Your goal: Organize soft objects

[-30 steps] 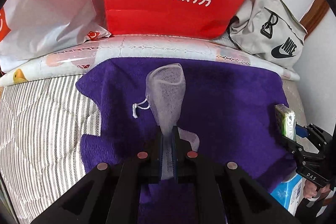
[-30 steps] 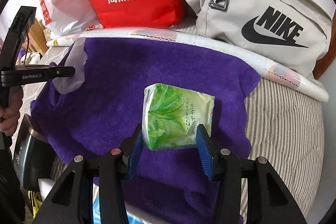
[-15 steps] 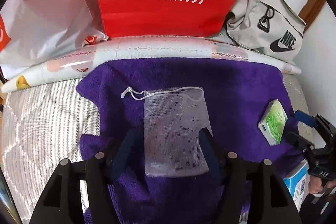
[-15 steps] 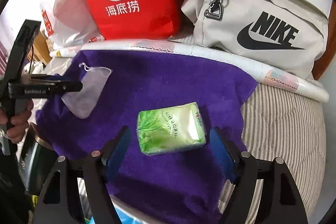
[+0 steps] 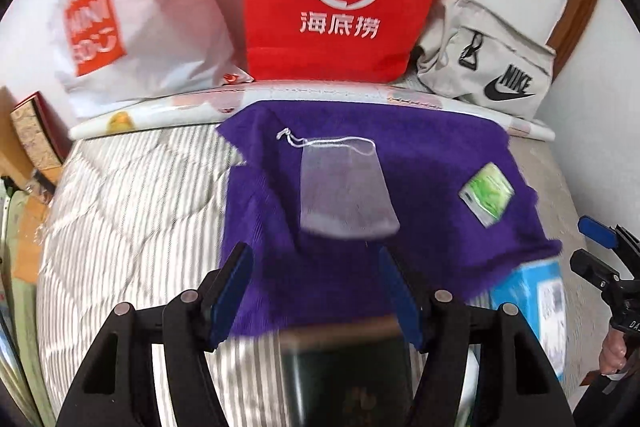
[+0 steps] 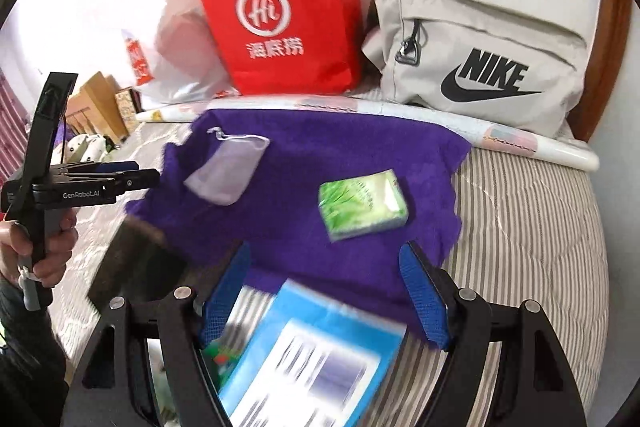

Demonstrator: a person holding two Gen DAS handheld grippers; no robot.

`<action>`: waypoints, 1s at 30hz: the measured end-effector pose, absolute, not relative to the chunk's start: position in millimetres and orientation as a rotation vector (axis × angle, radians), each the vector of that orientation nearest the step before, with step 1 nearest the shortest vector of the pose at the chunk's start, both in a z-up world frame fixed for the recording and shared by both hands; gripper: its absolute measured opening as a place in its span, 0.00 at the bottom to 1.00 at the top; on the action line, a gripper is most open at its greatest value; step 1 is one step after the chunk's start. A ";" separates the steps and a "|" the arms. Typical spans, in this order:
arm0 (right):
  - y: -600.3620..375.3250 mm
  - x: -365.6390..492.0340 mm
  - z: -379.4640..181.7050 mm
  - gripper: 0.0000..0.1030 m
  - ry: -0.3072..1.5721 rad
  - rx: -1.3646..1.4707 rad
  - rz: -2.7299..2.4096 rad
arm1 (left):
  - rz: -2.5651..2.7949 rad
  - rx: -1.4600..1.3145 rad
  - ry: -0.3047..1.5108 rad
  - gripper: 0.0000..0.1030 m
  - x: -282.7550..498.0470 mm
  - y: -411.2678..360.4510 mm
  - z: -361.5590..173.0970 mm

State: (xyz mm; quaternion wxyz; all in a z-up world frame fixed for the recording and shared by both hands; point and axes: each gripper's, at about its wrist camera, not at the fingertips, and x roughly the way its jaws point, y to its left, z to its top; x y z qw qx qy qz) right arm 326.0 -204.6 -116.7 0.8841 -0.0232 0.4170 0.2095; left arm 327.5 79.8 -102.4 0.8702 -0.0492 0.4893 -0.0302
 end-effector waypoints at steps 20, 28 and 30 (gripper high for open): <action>-195.6 150.1 -123.1 0.42 0.843 -0.084 0.562 | -0.105 -0.168 0.976 0.61 149.3 91.2 -114.9; -186.0 129.9 -175.8 0.34 0.943 -0.083 0.588 | -0.103 -0.165 0.992 0.61 117.7 95.5 -146.0; -184.7 131.0 -184.5 0.34 0.952 -0.081 0.574 | -0.092 -0.168 0.995 0.61 114.9 97.3 -150.5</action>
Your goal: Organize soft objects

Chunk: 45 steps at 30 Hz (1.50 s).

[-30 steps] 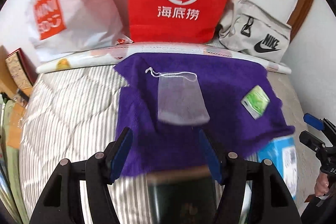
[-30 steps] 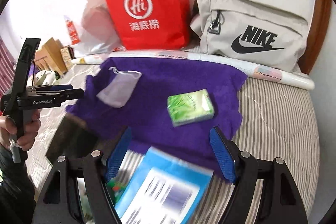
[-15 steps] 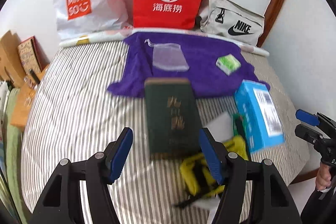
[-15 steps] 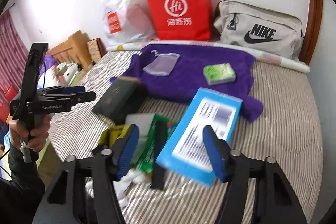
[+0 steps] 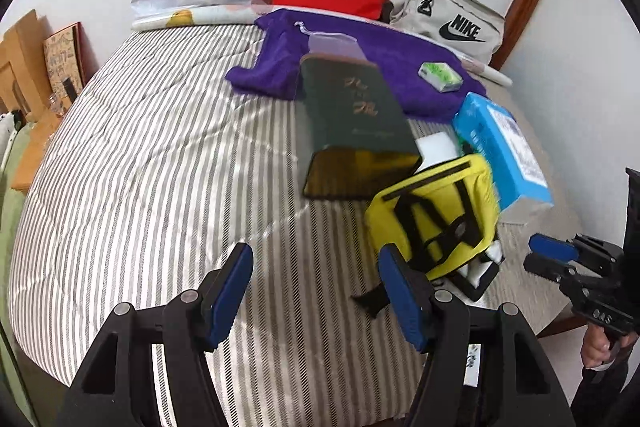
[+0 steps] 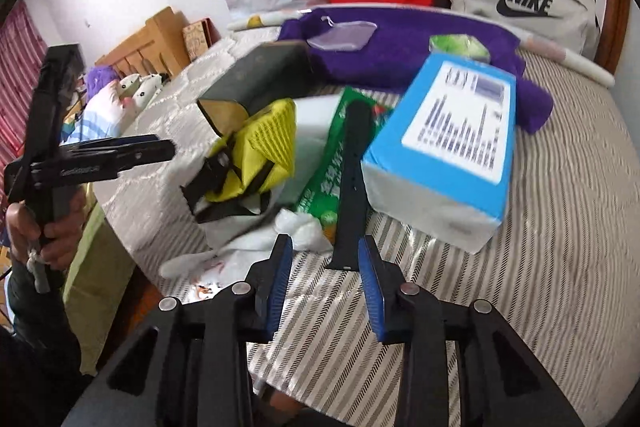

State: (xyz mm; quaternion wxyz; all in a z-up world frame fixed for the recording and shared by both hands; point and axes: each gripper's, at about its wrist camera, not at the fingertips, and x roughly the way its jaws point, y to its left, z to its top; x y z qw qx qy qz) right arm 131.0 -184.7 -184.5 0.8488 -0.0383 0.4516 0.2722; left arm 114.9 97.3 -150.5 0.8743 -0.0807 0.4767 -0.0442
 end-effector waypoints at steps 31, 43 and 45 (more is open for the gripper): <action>-177.3 137.4 -202.6 0.20 0.938 -0.073 0.506 | -0.330 0.131 0.903 0.61 97.6 42.4 -158.1; -203.1 104.6 -216.8 0.20 0.981 -0.091 0.488 | -0.309 0.160 0.949 0.44 104.9 26.5 -178.5; -203.6 103.5 -219.3 0.20 0.979 -0.095 0.484 | -0.301 0.158 0.955 0.40 107.3 26.6 -181.9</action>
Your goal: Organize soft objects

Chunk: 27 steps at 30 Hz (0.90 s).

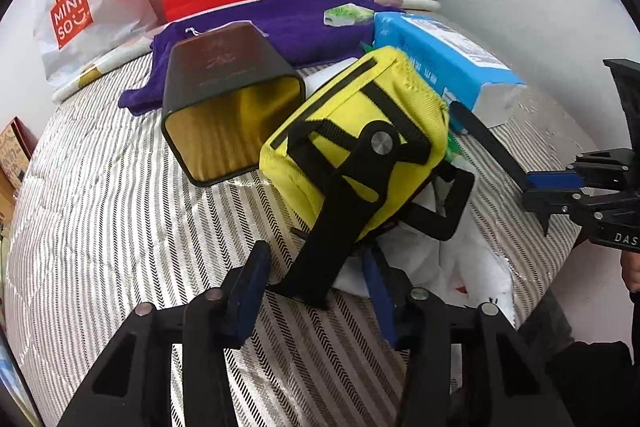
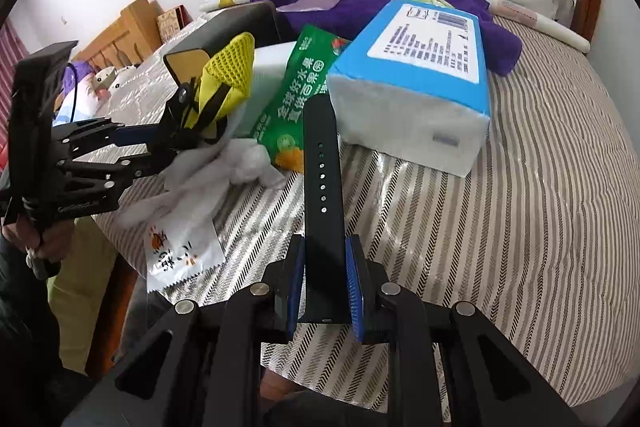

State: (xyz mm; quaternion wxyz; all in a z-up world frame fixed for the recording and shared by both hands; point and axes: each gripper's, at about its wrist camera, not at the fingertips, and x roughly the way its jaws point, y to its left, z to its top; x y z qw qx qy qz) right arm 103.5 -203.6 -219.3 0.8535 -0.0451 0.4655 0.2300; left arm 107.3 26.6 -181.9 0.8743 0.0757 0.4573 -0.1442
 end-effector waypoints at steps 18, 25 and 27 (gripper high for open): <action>-190.3 124.3 -223.0 0.34 0.935 -0.065 0.512 | -0.326 0.088 1.002 0.24 111.4 33.6 -179.2; -186.0 127.5 -224.4 0.20 0.897 -0.099 0.485 | -0.325 0.059 0.982 0.20 102.7 38.6 -167.7; -189.0 127.2 -223.6 0.20 0.904 -0.087 0.487 | -0.332 0.029 0.977 0.19 100.8 42.9 -164.8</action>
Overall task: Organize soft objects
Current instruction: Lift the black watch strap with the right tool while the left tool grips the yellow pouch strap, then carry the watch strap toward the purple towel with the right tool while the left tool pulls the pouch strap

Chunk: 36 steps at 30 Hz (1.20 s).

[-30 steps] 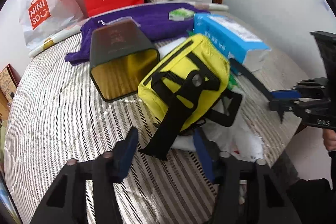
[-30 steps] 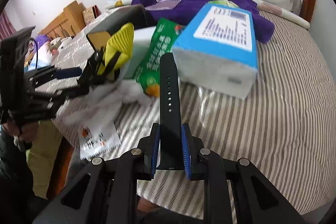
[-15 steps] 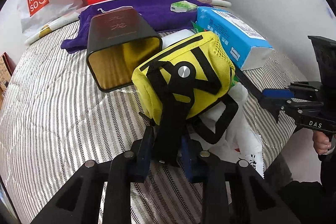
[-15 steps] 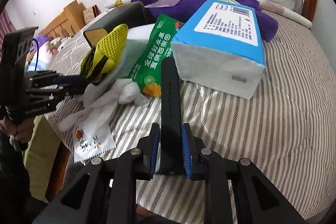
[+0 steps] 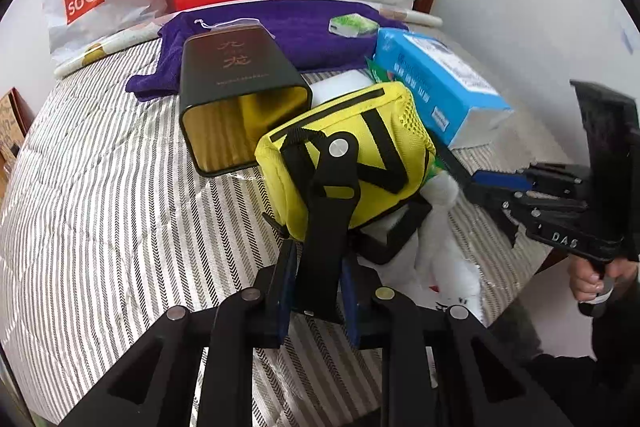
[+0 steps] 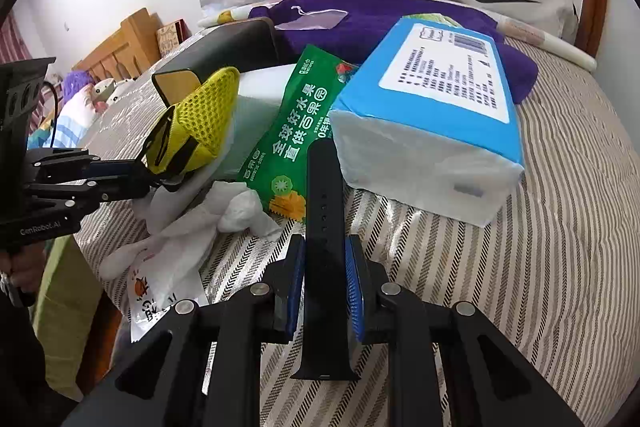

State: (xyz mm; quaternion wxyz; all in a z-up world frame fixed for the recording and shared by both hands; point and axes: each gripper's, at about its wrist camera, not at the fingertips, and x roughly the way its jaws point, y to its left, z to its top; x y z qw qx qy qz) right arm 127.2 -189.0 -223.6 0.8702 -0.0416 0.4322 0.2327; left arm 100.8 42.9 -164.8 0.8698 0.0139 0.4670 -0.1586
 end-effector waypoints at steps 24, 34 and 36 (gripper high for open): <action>-190.8 118.4 -226.0 0.20 0.903 -0.086 0.496 | -0.314 -0.052 0.989 0.06 104.1 46.1 -171.1; -199.3 101.0 -211.2 0.20 0.886 -0.100 0.487 | -0.308 -0.113 0.954 0.05 93.1 58.3 -158.5; -202.2 96.7 -206.5 0.20 0.880 -0.101 0.486 | -0.307 -0.123 0.941 0.05 90.0 60.6 -154.4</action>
